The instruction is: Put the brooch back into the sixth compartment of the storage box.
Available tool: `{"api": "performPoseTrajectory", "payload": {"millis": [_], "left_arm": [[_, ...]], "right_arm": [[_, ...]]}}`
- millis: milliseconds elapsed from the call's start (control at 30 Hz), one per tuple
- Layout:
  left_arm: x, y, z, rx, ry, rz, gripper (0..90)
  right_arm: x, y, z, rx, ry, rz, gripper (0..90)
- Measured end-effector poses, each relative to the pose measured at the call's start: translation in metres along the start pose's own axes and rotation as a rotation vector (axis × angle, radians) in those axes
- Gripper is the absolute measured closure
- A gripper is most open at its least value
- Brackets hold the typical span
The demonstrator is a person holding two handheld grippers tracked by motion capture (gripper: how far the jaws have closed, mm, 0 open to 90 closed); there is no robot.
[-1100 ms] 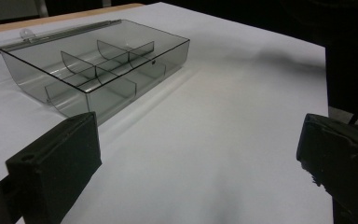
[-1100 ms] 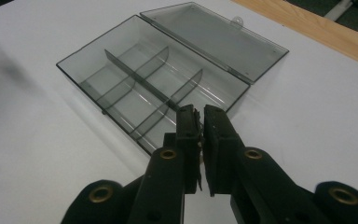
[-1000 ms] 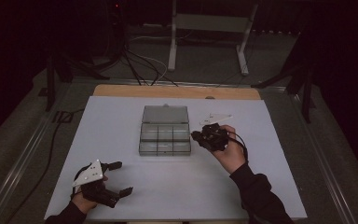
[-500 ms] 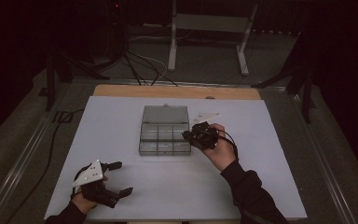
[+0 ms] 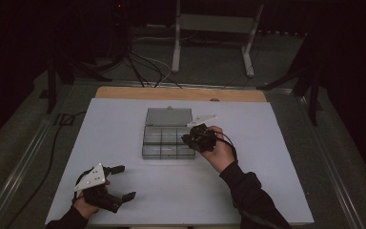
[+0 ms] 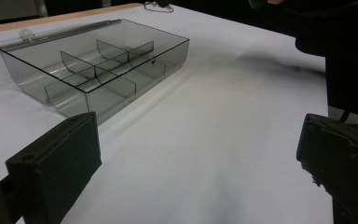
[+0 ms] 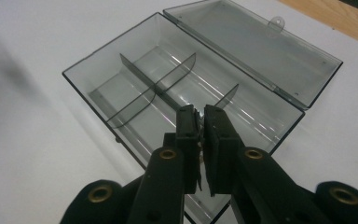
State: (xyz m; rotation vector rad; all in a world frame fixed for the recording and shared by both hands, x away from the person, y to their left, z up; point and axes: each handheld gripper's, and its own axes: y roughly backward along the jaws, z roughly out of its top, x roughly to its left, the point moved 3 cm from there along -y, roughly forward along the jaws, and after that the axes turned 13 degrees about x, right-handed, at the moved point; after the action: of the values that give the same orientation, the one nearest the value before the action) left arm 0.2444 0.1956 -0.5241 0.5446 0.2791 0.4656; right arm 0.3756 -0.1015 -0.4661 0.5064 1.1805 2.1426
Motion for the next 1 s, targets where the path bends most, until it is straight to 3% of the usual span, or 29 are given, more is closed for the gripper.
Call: {"api": "performPoseTrajectory", "payload": {"millis": [433,633,733,1000], "left_arm": [[0.0,0.0,0.0,0.001,0.0,0.001,1.1],[0.001,0.0,0.0,0.002,0.002,0.002,1.1],[0.0,0.0,0.0,0.003,-0.001,0.001,1.1],[0.0,0.0,0.0,-0.003,-0.002,0.008,1.1]], "right_arm": [[-0.007,-0.015,-0.004,0.024,-0.01,0.003,81.8],[-0.009,-0.016,-0.006,0.008,-0.016,0.04,61.8],[-0.007,-0.013,-0.007,-0.009,-0.022,0.084,49.9],[-0.007,-0.006,-0.009,-0.061,-0.016,0.126,33.9]]}}
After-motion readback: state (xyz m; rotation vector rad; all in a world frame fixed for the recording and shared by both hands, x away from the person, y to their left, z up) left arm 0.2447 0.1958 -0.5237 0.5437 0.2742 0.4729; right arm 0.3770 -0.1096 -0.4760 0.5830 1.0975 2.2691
